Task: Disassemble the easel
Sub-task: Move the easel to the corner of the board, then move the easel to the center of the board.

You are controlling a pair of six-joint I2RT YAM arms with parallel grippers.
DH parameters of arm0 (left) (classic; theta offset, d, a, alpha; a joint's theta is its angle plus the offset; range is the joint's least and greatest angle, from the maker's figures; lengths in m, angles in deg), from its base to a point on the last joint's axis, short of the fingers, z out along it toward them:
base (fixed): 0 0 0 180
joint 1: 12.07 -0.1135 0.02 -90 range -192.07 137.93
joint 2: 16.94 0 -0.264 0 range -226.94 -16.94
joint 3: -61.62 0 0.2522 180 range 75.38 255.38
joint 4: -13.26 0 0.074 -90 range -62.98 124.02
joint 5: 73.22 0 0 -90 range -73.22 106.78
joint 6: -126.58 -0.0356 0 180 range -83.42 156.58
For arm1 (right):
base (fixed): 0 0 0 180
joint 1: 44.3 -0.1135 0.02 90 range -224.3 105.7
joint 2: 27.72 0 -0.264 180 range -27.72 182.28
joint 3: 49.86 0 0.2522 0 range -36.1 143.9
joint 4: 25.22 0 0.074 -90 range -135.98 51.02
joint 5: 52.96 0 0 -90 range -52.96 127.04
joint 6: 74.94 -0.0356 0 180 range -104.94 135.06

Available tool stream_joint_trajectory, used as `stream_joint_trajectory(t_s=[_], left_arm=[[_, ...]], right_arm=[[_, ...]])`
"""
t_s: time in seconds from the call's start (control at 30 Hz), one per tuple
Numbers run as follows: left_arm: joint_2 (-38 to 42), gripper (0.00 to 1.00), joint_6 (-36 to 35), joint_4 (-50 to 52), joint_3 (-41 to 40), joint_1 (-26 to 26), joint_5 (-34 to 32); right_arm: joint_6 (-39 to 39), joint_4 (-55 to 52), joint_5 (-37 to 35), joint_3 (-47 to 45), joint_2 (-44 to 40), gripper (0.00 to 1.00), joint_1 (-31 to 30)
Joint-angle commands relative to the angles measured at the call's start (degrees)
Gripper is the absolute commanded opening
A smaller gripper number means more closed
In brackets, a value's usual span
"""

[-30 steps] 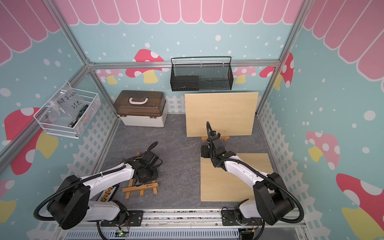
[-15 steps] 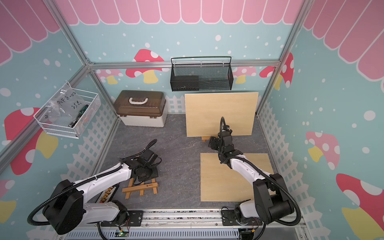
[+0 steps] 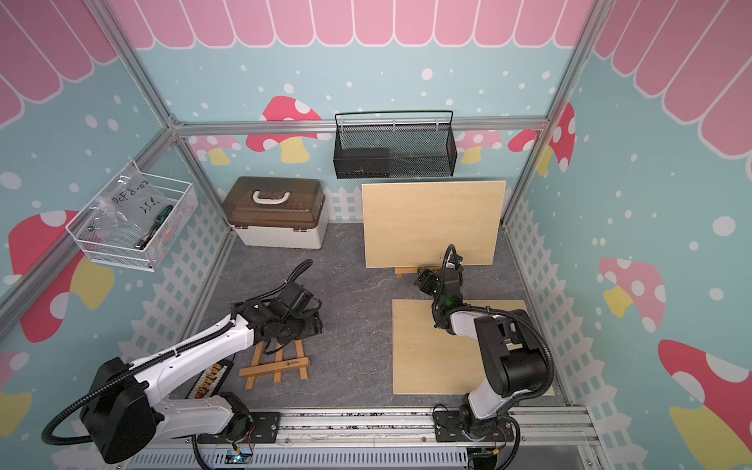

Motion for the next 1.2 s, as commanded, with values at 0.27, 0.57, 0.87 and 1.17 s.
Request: stream_joint_trajectory(t_s=[0.27,0.57,0.87,1.17], left_arm=[[-3.0,0.81,-1.5,-2.6,3.3,0.5,-1.3],[-4.3,0.81,-2.3,-3.2,4.2,0.5,-1.6],[-5.7,0.81,-2.9,-3.7,5.2,0.2,-1.5],[-6.1,0.82,-3.3,-3.6,5.6,-0.2,-1.4]], right_arm=[[-10.4,22.9,3.7,-0.5,9.8,0.81,1.1],[-16.9,33.8,4.9,-0.5,16.5,0.73,1.6],[-21.3,38.6,5.0,0.8,21.8,0.67,2.0],[-24.9,42.1,5.1,2.2,24.7,0.65,2.3]])
